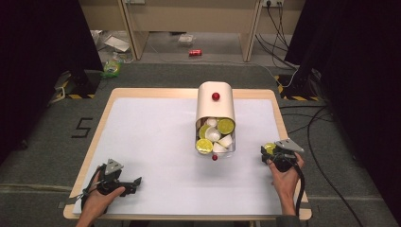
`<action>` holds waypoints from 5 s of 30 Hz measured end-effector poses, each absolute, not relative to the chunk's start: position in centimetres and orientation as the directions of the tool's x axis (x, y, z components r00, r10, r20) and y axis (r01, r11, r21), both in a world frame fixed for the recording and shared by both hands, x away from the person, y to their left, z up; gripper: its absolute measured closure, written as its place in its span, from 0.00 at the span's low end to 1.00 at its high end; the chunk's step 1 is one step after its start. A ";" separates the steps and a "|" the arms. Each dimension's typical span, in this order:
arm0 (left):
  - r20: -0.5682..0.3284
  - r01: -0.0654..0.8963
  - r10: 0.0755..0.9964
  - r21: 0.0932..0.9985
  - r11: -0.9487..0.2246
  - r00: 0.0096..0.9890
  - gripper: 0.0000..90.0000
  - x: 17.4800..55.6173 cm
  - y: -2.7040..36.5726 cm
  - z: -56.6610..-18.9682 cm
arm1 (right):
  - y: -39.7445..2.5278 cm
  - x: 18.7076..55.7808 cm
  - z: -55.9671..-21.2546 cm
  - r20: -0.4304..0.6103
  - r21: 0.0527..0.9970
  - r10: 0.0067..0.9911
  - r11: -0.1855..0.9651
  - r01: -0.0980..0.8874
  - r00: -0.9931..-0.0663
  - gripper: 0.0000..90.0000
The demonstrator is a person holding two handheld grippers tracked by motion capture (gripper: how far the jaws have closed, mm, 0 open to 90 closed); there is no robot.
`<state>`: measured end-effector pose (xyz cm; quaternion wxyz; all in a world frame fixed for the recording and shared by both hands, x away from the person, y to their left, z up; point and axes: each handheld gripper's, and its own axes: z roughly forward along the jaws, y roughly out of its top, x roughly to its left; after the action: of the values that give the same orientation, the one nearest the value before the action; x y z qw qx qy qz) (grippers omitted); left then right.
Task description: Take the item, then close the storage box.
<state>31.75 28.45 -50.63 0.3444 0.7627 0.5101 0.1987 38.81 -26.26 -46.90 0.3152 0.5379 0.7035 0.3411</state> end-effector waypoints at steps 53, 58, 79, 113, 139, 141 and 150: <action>-0.048 0.641 0.915 0.728 -0.242 0.400 0.00 31.7 28.5 -50.6 | -26.7 38.5 -46.9 -0.015 0.838 0.977 0.127 0.530 -0.211 0.33; -0.049 0.641 0.915 0.728 -0.242 0.401 0.00 31.7 28.5 -50.6 | -26.5 38.0 -45.8 -0.016 0.856 0.976 0.126 0.502 -0.218 0.33; -0.049 0.641 0.915 0.729 -0.241 0.401 0.00 31.8 28.5 -50.6 | -25.0 35.7 -43.2 -0.025 0.889 0.956 0.155 0.430 -0.291 0.33; -0.043 0.642 0.916 0.726 -0.246 0.400 0.00 31.8 28.4 -50.6 | -22.8 32.9 -42.2 -0.016 0.904 0.926 0.175 0.390 -0.377 0.32; -0.042 0.641 0.916 0.727 -0.246 0.399 0.00 31.8 28.4 -50.6 | -20.0 31.9 -42.0 -0.028 0.907 0.885 0.219 0.361 -0.465 0.31; -0.043 0.641 0.916 0.727 -0.245 0.399 0.00 31.8 28.4 -50.6 | -19.8 31.8 -41.9 -0.032 0.907 0.879 0.225 0.356 -0.476 0.31; -0.044 0.641 0.916 0.728 -0.244 0.399 0.00 31.7 28.4 -50.6 | -18.4 32.0 -41.8 -0.040 0.907 0.868 0.239 0.346 -0.496 0.31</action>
<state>31.75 28.39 -50.65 0.3431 0.7628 0.5102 0.2004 32.02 -18.42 -41.77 0.2850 0.4134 0.7338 0.4575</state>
